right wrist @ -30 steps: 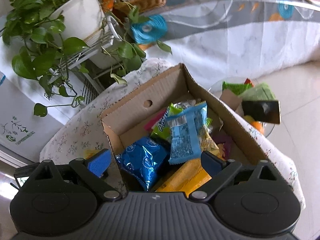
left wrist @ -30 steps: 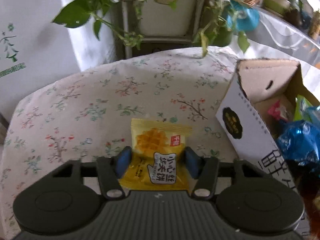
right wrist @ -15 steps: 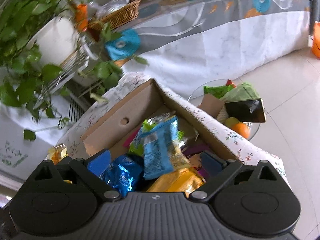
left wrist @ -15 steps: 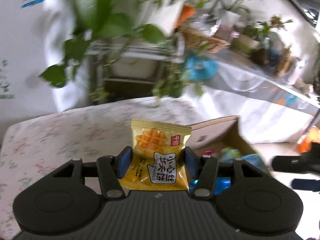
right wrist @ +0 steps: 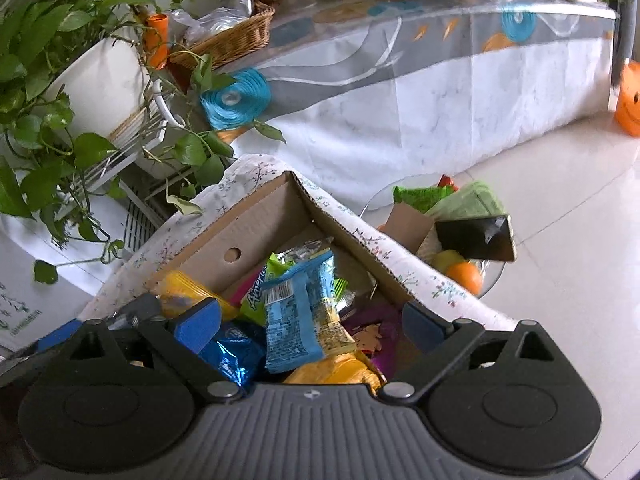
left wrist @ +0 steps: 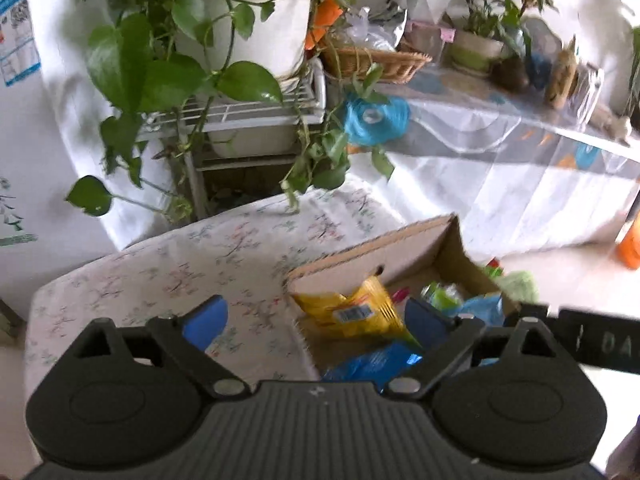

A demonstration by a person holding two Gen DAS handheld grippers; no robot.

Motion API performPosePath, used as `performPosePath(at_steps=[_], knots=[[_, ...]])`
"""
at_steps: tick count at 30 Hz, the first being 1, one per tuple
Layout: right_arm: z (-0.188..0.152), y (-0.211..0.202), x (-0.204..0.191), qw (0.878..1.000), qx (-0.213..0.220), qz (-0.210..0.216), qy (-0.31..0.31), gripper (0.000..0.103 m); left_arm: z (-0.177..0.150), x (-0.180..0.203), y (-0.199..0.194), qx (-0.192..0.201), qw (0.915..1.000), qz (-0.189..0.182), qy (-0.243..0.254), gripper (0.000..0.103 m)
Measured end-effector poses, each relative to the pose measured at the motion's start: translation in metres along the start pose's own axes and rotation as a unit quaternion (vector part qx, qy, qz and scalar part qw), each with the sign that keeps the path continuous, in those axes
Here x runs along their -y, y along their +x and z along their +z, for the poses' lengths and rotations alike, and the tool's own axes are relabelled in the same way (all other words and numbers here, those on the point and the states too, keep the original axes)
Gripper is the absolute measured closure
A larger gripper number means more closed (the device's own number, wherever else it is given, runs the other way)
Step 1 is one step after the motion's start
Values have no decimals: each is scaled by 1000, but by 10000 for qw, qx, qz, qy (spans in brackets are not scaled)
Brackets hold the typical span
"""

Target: Organize snacks

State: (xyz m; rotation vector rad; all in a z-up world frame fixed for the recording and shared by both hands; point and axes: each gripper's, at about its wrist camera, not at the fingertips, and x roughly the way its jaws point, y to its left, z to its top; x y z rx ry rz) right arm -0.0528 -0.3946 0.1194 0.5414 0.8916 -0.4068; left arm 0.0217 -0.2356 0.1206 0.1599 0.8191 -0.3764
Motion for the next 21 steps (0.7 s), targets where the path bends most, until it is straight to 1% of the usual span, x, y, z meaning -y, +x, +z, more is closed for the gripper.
performPosePath(at_steps=[5, 8, 13, 17, 21], knots=[[-2, -1, -5, 9994, 84, -167, -292, 0, -14, -13, -9, -78, 9997, 123, -185, 1], [-5, 0, -10, 9987, 67, -223, -464, 0, -17, -15, -7, -238, 9992, 187, -267, 1], [-8, 3, -16, 9972, 92, -380, -636, 0, -20, -12, -4, -307, 9986, 389, -196, 1], [-9, 3, -19, 9964, 141, -432, -712, 0, -23, -12, -4, -341, 9980, 466, -247, 1], [-11, 4, -18, 9955, 140, -524, -772, 0, -24, -10, -7, -377, 9977, 532, -166, 1]])
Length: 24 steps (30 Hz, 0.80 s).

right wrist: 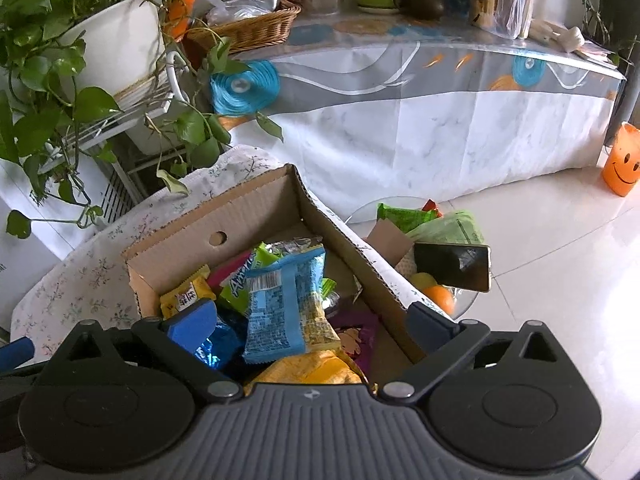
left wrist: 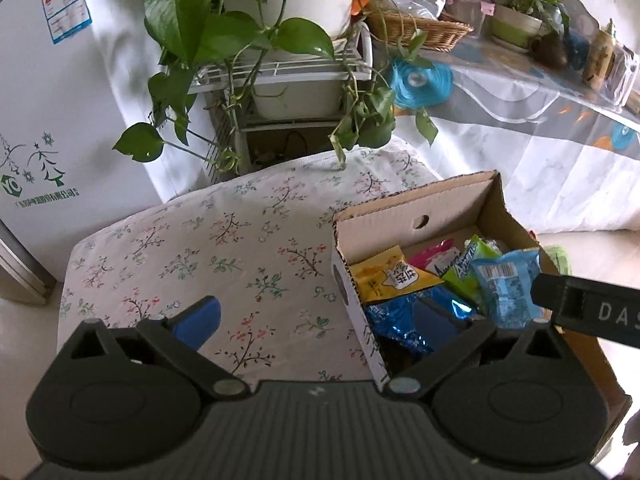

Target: Organize snacks

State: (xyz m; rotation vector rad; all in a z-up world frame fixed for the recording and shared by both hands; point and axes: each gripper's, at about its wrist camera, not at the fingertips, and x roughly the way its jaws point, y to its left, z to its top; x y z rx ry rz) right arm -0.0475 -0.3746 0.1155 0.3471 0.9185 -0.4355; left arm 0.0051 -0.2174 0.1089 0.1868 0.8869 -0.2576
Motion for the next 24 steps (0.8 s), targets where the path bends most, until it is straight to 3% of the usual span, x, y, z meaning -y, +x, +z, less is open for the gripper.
performPosePath(at_steps=[8, 24], knots=[[-5, 0, -5, 9990, 86, -277, -326, 0, 2, -8, -2, -75, 9998, 56, -183, 1], [-8, 1, -7, 9982, 32, -323, -509, 0, -2, -4, 1, -222, 9995, 146, -179, 2]])
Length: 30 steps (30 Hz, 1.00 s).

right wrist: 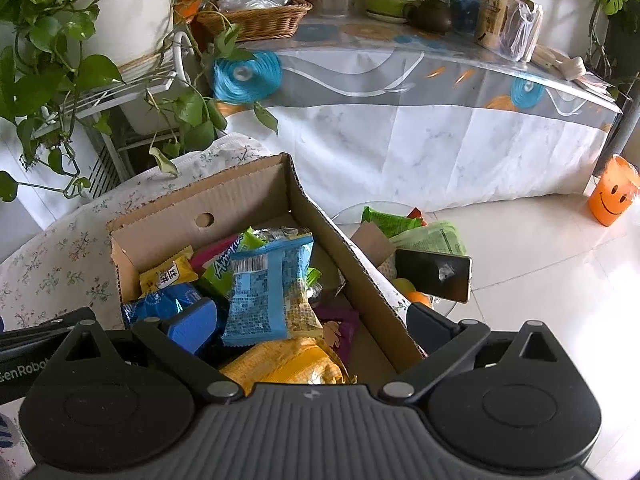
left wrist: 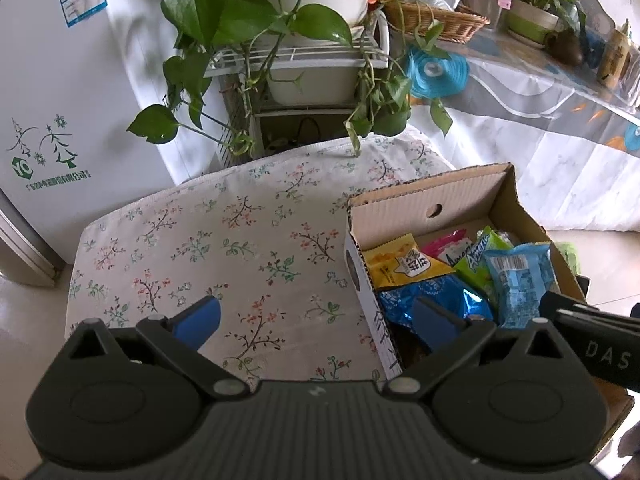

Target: Organize snacks

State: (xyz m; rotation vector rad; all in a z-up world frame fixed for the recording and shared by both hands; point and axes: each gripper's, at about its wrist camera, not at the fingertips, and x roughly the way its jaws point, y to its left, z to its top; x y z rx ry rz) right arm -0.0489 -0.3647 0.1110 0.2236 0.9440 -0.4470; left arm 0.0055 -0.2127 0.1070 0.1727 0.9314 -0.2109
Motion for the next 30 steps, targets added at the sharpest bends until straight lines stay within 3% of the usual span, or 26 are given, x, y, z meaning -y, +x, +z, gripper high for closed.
performPosePath(at_steps=[30], knots=[[-1, 6, 1, 9996, -200, -19, -222, 0, -8, 6, 11, -368, 9992, 159, 12, 2]])
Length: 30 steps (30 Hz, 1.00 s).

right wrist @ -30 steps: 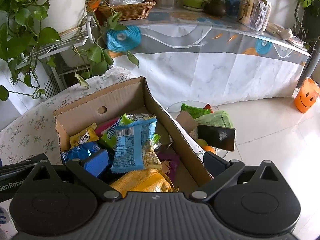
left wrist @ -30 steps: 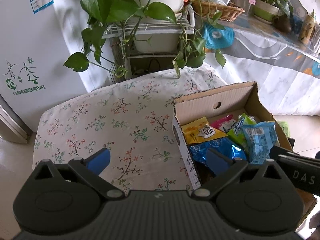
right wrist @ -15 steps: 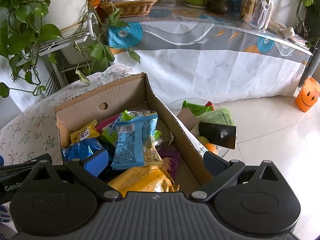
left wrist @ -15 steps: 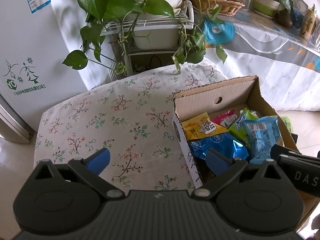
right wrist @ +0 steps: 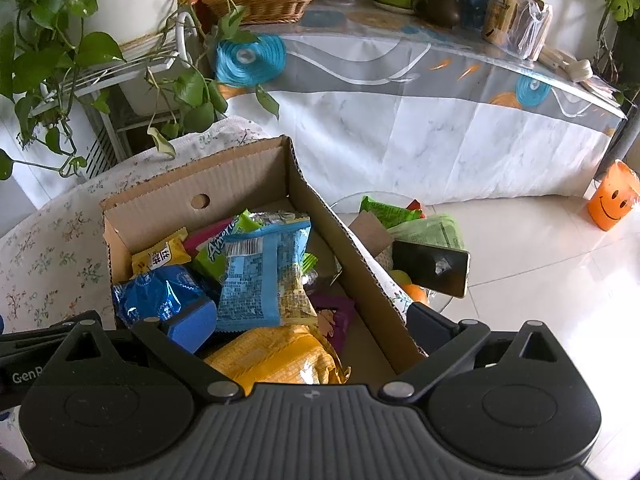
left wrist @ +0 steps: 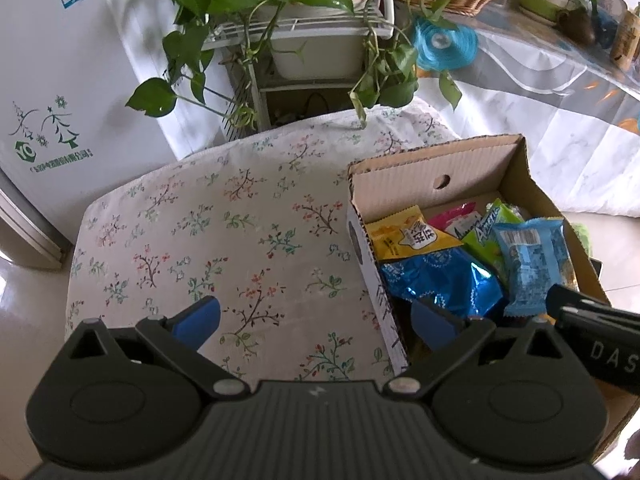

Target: Organize snacks

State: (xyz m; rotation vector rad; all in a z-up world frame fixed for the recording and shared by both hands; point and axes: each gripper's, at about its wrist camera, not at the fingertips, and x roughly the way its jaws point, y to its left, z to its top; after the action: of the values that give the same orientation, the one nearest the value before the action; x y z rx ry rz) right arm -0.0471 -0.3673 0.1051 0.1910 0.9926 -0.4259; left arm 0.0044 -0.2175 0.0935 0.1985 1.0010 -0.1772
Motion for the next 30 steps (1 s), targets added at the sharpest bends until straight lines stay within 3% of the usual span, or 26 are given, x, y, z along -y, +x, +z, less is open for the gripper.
performPosePath(at_steps=[10, 30], knots=[[-1, 3, -2, 9999, -110, 22, -78, 0, -2, 0, 7, -159, 9999, -19, 11, 2], [-13, -8, -1, 9998, -73, 178, 79, 0, -12, -9, -4, -71, 9998, -168, 2, 4]])
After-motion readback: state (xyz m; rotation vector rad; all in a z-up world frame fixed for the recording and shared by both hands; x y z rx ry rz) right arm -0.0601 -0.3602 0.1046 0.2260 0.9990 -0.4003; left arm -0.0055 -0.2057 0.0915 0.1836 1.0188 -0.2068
